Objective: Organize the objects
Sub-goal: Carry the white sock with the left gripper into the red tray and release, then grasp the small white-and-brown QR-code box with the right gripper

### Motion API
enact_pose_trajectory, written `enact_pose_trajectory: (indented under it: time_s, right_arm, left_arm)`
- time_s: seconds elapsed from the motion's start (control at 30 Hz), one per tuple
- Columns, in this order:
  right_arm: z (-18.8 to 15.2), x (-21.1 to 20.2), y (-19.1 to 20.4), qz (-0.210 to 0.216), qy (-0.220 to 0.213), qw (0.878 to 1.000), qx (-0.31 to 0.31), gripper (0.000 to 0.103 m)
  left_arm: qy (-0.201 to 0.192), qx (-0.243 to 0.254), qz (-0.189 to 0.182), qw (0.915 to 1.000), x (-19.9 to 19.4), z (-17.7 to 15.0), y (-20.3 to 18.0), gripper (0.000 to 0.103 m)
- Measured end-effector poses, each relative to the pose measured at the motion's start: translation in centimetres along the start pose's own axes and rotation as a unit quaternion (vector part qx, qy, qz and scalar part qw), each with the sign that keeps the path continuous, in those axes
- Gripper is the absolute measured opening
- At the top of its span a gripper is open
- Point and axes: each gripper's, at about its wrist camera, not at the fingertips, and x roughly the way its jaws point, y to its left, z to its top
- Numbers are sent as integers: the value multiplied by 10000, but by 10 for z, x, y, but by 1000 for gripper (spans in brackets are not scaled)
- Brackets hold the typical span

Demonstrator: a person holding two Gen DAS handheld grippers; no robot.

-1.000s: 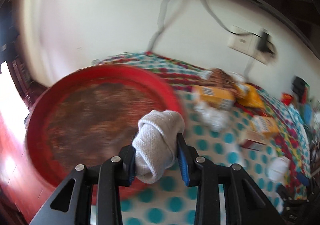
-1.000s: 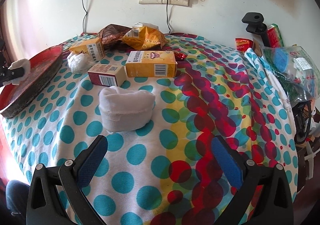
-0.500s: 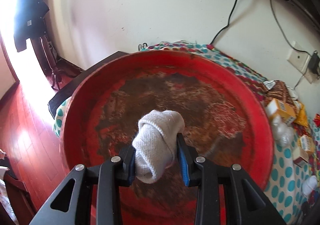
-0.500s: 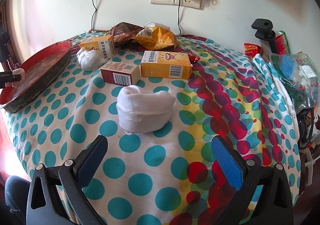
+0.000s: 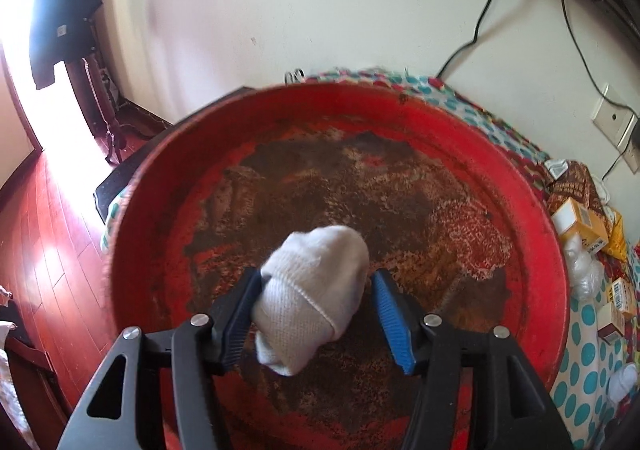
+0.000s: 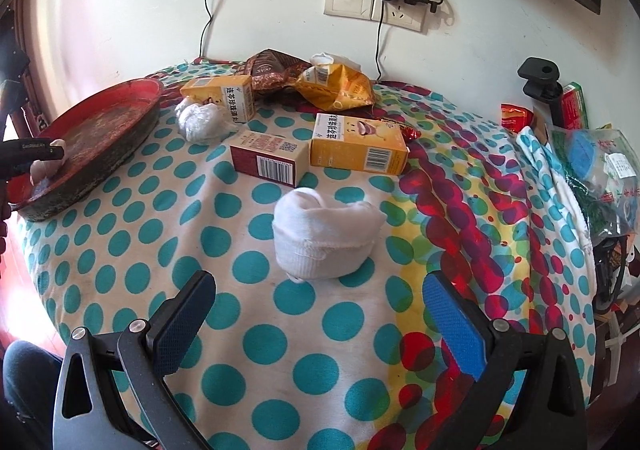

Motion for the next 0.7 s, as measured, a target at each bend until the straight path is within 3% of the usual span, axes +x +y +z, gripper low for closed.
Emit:
enact_pose_trajectory:
  time_s: [0.2,0.37,0.53,0.7]
  right_arm:
    - [21,0,4,98,-148,9998,38,103]
    - [47,5,16,594,-401,9974,-13,103]
    - [69,29,28,491,-217,9985,-72,103]
    - [72,50,32,394,28,9983,438,103]
  left_arm:
    - [-485,214,-172,9984,-40,-10,-3,59]
    - [-1088,463,-517,9916,-98,-47,-11,59]
    - [-1220,494,-932,9869,-131,-85,-21,59]
    - [-1295,424,-1236,9829,-142,-105,-29,59]
